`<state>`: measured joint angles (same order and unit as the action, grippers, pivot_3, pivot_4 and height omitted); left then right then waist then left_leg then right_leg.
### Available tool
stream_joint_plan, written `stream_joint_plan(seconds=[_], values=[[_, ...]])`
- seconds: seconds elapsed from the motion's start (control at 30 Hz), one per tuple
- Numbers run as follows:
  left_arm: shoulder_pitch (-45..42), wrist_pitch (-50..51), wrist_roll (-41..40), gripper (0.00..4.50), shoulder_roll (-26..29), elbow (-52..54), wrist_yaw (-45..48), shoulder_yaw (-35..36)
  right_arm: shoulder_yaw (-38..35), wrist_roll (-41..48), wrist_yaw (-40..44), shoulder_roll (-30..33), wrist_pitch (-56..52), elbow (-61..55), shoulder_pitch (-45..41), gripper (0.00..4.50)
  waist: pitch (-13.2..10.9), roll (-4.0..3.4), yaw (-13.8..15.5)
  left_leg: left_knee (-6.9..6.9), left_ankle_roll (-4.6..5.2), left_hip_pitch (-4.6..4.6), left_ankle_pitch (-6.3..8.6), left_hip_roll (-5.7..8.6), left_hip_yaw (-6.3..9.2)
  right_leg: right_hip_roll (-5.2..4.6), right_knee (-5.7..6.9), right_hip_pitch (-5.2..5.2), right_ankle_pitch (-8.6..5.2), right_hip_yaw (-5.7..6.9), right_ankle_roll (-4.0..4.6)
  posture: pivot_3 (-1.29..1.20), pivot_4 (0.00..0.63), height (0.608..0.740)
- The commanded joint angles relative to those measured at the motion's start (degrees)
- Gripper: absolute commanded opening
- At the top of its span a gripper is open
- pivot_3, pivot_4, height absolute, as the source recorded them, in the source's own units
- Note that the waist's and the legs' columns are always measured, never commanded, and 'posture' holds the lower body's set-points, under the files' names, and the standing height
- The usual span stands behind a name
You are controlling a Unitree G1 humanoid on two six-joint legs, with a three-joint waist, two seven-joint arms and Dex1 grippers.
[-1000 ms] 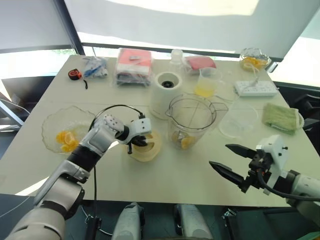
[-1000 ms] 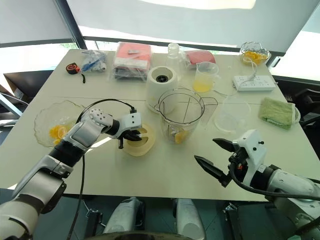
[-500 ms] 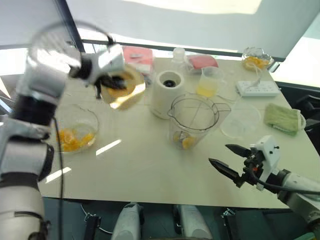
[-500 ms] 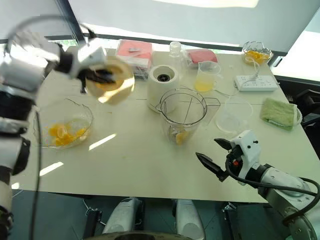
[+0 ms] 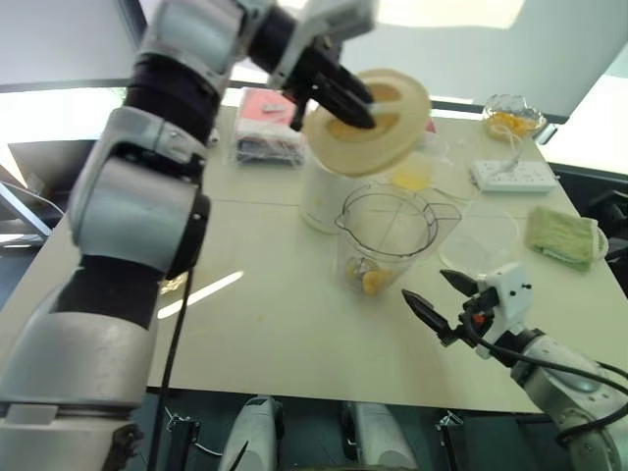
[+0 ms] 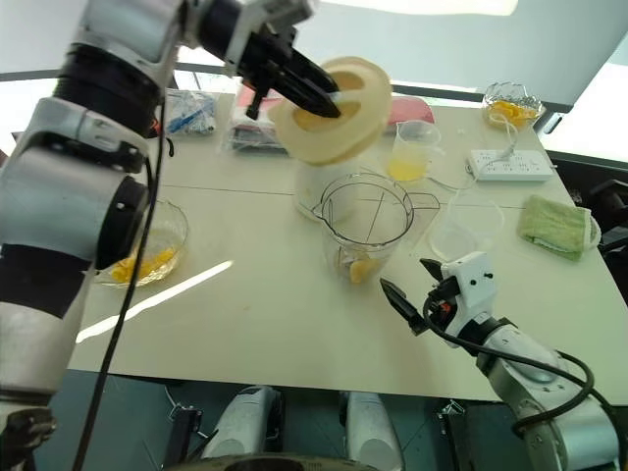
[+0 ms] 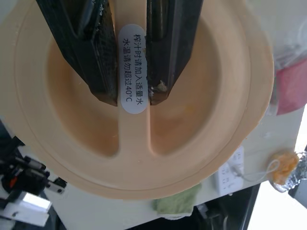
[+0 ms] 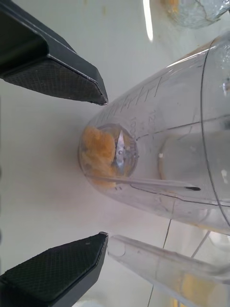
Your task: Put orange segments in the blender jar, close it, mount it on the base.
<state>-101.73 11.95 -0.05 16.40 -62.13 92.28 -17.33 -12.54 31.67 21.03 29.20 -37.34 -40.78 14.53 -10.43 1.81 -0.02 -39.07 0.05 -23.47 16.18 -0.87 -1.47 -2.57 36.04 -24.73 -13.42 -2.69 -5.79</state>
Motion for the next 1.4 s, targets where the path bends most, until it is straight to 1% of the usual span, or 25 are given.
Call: stream_joint_plan(seconds=[0.03,0.13,0.27,0.5,0.6,0.7,0.97,1.07,1.2,1.4], values=[[-4.1,1.9,0.1,0.24,-1.9,-2.2,0.2,-0.7,1.1,-2.4,-2.4,-2.5,2.8,-1.9,0.9,4.50,0.0,-0.01,-0.5,0.00,0.01,0.00,0.00,0.00,0.01,0.00,0.02,0.00,0.00,0.00,0.00,0.00,0.150,0.740],[-5.4,5.8,0.4,0.24,-5.0,-3.6,0.2,-1.4,2.8,-4.4,-4.0,-4.7,4.0,-1.8,1.6,4.50,0.0,-0.03,-0.7,0.00,0.01,-0.01,0.01,-0.01,0.04,0.00,0.02,-0.01,0.00,0.00,0.00,0.00,0.150,0.740],[-4.3,7.9,4.8,0.24,-8.5,-4.0,-1.6,-3.7,4.6,-6.2,-5.1,-6.4,5.0,-1.1,1.2,4.50,0.0,-0.04,-0.8,-0.01,0.02,-0.01,0.01,0.00,0.05,-0.01,0.01,-0.01,0.00,-0.03,0.00,0.00,0.150,0.740],[0.8,5.9,9.8,0.24,-10.5,-2.3,-3.3,-6.9,6.0,-8.2,-6.3,-8.1,5.2,-0.1,-0.9,4.50,0.0,-0.10,-0.8,-0.01,0.02,0.02,0.01,-0.01,0.06,0.00,0.07,-0.03,0.00,-0.04,0.01,0.00,0.150,0.740],[1.3,11.1,11.7,0.24,-12.5,-3.7,-7.9,-7.4,6.1,-8.7,-6.5,-8.7,5.1,0.2,-1.4,4.50,0.0,-0.09,-0.6,-0.01,0.02,0.01,0.01,-0.01,0.07,0.00,0.08,-0.03,0.00,-0.04,0.00,0.00,0.150,0.740],[1.1,16.2,11.9,0.24,-14.6,-4.1,-10.5,-6.5,6.6,-9.3,-6.6,-9.2,5.4,0.7,-1.7,4.50,0.0,-0.10,-0.5,-0.03,0.03,-0.03,0.02,0.03,0.06,-0.03,0.03,-0.02,0.04,-0.03,-0.13,0.00,0.150,0.740],[2.8,21.9,11.8,0.24,-16.1,-0.7,-10.2,-6.4,7.8,-10.7,-6.7,-10.2,5.8,2.0,-2.6,4.50,0.0,-0.15,-0.7,-0.05,0.04,0.04,0.02,0.04,0.06,-0.03,0.09,0.01,0.00,-0.03,-0.05,0.00,0.150,0.740],[3.6,25.5,12.3,0.24,-16.6,1.6,-9.2,-7.8,7.8,-11.2,-6.7,-10.5,6.1,2.8,-2.7,4.50,0.1,-0.19,-0.7,-0.05,0.04,0.05,0.02,0.03,0.06,-0.03,0.10,0.01,0.00,-0.04,-0.05,0.00,0.150,0.740],[6.7,31.2,13.9,0.24,-16.8,6.4,-9.8,-11.0,7.7,-11.3,-6.9,-10.8,5.9,3.3,-3.6,4.50,0.1,-0.25,-0.7,-0.05,0.04,0.08,0.02,0.03,0.07,-0.03,0.10,0.05,0.00,-0.04,-0.05,0.00,0.150,0.740],[12.1,37.7,15.0,0.24,-16.4,12.2,-12.3,-13.2,7.7,-11.5,-7.0,-11.0,6.1,3.4,-3.7,4.50,0.5,-0.31,-0.7,-0.05,0.04,0.29,0.02,0.01,0.09,-0.03,0.10,0.27,-0.02,-0.04,-0.02,0.00,0.150,0.740]])
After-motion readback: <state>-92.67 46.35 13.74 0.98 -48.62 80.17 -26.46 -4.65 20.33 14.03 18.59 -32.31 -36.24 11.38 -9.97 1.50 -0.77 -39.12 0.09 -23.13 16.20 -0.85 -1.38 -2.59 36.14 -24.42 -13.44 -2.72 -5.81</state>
